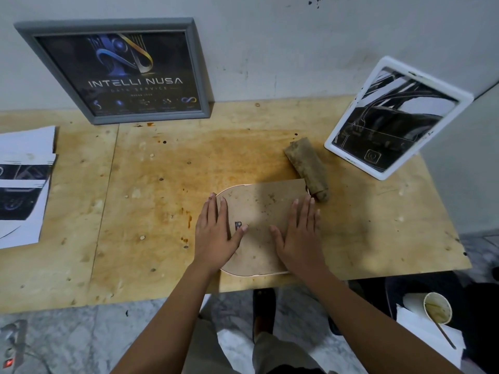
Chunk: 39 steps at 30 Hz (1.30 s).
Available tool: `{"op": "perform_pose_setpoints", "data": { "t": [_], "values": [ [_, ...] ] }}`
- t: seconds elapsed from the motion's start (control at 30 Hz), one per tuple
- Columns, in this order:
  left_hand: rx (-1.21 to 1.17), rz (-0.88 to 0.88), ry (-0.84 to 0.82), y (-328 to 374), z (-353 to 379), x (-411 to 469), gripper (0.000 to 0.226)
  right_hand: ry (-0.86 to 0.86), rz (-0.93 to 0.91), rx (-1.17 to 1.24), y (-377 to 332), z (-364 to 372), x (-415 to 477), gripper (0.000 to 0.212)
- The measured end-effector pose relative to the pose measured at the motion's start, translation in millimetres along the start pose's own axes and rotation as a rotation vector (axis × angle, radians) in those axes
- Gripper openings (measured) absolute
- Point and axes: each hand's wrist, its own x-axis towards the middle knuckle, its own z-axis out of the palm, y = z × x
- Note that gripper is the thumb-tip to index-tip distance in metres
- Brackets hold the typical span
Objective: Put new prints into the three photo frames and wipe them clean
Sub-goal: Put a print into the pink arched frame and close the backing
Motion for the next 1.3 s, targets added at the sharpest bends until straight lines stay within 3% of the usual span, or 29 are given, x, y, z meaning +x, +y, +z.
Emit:
{"op": "perform_pose_setpoints", "data": {
  "t": [0.33, 0.53, 0.87, 1.17, 1.3],
  "values": [
    [0.071, -0.022, -0.062, 1.7, 1.1, 0.5, 0.094, -0.040, 0.017, 0.048, -3.4, -6.6, 6.4, 0.084],
    [0.035, -0.016, -0.057, 1.1, -1.6, -2.2, 0.098, 0.011, 0.169, 0.450, 15.4, -45.3, 44.2, 0.039],
    [0.015, -0.017, -0.043, -1.1, -2.1, -3.6, 0.096, -0.142, 0.163, 0.415, 29.1, -40.5, 70.1, 0.064],
    [0.097, 0.018, -0.057, -2.4, -1.8, -5.0, 0.092, -0.168, 0.224, 0.713, 32.0, -39.8, 62.7, 0.060],
    [0.103, 0.015, -0.065, -2.8, -1.5, -5.0, 0.091, -0.092, 0.237, 0.554, 31.2, -43.9, 60.0, 0.056]
  ]
}}
